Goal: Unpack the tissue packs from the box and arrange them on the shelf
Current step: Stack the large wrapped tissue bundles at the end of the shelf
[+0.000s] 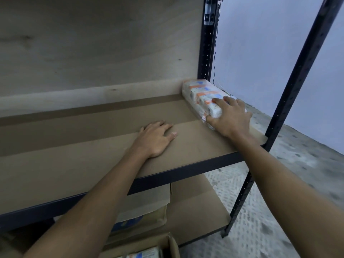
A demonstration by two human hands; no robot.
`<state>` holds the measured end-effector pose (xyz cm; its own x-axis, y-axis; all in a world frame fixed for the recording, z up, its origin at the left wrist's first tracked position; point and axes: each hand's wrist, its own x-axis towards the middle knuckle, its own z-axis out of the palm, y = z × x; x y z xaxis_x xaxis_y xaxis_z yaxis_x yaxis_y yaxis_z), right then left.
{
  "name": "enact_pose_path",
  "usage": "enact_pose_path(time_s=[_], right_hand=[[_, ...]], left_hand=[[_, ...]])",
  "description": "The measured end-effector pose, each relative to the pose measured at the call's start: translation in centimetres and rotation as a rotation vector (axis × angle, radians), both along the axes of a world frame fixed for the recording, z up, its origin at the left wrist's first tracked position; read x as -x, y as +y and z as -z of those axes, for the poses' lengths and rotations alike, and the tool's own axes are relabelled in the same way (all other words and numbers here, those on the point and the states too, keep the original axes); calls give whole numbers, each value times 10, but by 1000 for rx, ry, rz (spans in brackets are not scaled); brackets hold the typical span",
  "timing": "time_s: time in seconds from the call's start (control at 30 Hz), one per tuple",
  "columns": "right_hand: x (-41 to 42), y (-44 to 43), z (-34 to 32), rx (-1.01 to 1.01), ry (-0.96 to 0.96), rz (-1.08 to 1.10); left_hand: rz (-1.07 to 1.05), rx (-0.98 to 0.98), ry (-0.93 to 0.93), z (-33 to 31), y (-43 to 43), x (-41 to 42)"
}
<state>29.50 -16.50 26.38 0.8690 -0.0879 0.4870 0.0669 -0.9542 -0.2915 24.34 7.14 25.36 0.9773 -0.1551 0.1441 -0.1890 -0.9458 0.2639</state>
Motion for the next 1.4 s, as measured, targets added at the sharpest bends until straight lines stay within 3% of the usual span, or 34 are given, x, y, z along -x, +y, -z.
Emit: enact_pose_path(time_s=[0.63,1.4], right_hand=[[-41,-15,2,-27,-4,-74],[-12,-22,-11,-15,65,-158]], left_hand=[[2,1,-38,5,2,-8],[39,37,-71,2,2,1]])
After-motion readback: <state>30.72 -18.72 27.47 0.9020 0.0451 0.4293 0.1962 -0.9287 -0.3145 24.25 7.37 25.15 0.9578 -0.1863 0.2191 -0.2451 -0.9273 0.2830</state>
